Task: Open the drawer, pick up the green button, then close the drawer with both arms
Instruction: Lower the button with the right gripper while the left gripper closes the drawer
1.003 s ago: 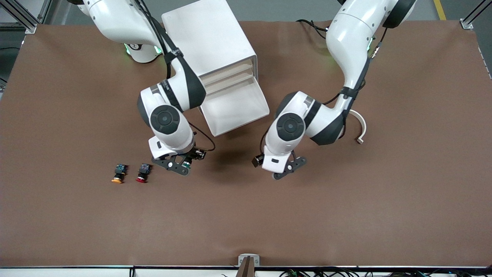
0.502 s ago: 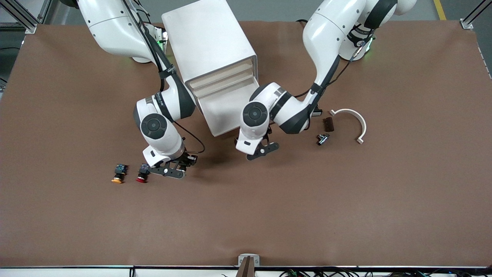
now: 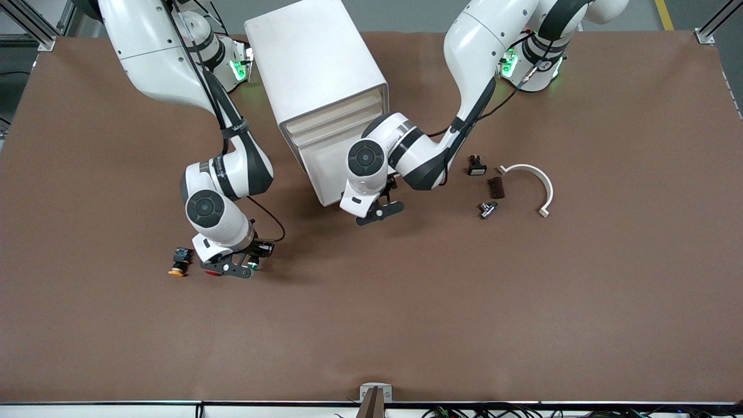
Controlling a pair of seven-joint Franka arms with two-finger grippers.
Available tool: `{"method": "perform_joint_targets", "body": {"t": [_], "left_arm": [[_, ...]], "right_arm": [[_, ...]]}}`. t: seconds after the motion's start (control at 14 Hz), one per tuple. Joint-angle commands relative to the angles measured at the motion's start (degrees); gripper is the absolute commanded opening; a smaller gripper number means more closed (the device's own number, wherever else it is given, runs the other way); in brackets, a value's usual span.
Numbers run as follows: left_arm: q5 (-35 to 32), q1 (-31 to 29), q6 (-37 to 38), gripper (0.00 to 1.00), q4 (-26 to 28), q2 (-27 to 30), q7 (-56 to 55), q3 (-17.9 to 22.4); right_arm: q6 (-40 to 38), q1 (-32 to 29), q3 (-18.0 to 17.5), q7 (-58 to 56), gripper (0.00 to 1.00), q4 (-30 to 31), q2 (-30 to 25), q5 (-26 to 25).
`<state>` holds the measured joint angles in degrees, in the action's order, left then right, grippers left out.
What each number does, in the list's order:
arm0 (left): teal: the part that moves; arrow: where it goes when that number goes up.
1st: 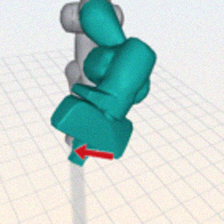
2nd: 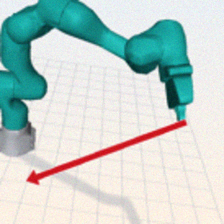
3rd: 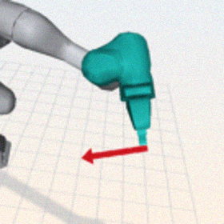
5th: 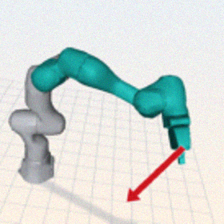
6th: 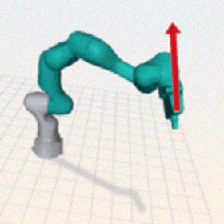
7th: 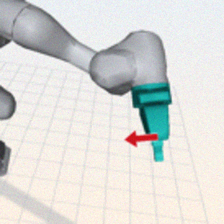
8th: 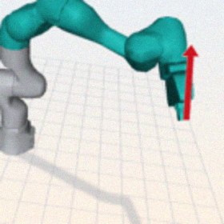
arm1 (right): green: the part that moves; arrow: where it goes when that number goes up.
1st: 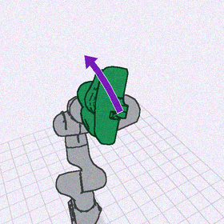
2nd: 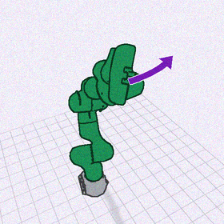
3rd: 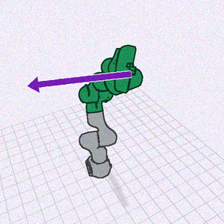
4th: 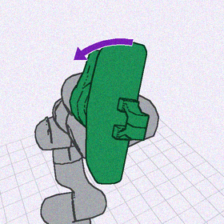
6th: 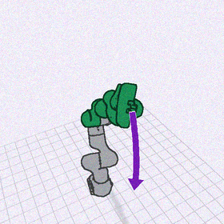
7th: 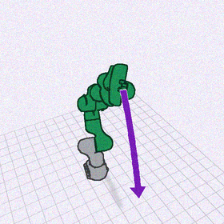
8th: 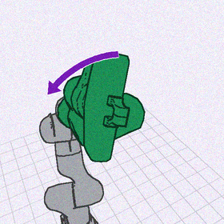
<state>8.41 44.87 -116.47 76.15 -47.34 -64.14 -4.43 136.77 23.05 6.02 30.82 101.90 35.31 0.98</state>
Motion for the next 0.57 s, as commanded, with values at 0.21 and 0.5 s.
{"method": "perform_joint_targets", "body": {"t": [0.21, 0.5], "left_arm": [[8.11, 0.48, 3.8, 0.99, 0.14, 0.14, -0.46, -1.28], [11.62, 0.83, 3.8, 0.99, 0.14, 0.14, -0.46, -2.25]], "right_arm": [[2.53, -1.34, -0.75, -0.58, 0.01, 0.84, 1.52, -0.54], [4.54, -1.08, -0.84, -0.58, 0.01, 3.12, 1.17, -0.54]]}}
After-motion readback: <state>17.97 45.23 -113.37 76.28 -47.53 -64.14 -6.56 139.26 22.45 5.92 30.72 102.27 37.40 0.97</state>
